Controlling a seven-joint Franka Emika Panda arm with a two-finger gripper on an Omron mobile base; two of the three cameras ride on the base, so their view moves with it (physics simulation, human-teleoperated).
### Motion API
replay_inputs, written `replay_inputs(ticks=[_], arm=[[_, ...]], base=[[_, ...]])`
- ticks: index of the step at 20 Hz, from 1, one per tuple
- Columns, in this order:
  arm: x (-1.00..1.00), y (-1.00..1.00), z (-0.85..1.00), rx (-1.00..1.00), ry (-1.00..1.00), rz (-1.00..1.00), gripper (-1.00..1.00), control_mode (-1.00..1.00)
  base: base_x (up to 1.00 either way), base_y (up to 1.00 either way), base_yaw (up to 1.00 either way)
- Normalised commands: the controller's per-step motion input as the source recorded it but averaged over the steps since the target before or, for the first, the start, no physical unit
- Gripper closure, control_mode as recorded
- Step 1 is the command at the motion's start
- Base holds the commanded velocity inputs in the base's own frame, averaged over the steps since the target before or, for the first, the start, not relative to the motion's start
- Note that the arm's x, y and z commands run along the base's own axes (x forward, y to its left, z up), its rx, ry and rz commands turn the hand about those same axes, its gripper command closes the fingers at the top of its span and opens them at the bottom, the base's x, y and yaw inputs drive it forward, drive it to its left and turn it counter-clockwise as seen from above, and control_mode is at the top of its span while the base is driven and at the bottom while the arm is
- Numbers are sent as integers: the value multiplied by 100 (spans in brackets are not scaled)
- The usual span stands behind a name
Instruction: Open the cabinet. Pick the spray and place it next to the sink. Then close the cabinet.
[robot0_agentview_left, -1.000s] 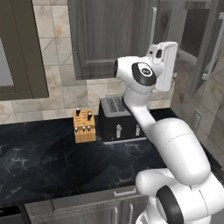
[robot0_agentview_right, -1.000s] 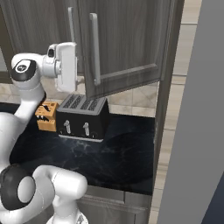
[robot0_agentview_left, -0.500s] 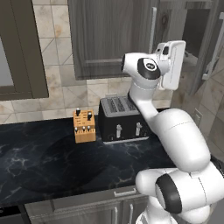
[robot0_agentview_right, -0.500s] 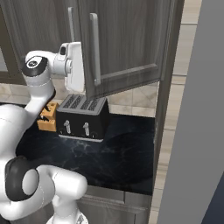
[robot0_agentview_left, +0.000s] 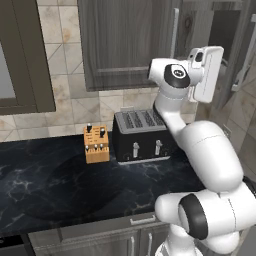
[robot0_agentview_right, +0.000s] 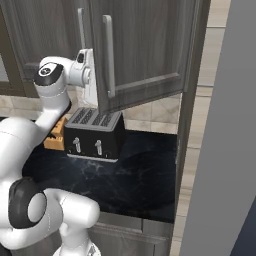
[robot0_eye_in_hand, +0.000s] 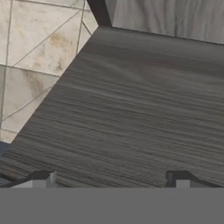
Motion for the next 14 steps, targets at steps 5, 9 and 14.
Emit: replay_inputs(ticks=[5, 9, 14], arm=[[-40, -23, 0, 0, 0, -6, -100, -100], [-40, -25, 0, 0, 0, -4, -100, -100], [-33, -33, 0, 0, 0, -5, -100, -100]], base=[[0, 0, 0], [0, 0, 0], [0, 0, 0]])
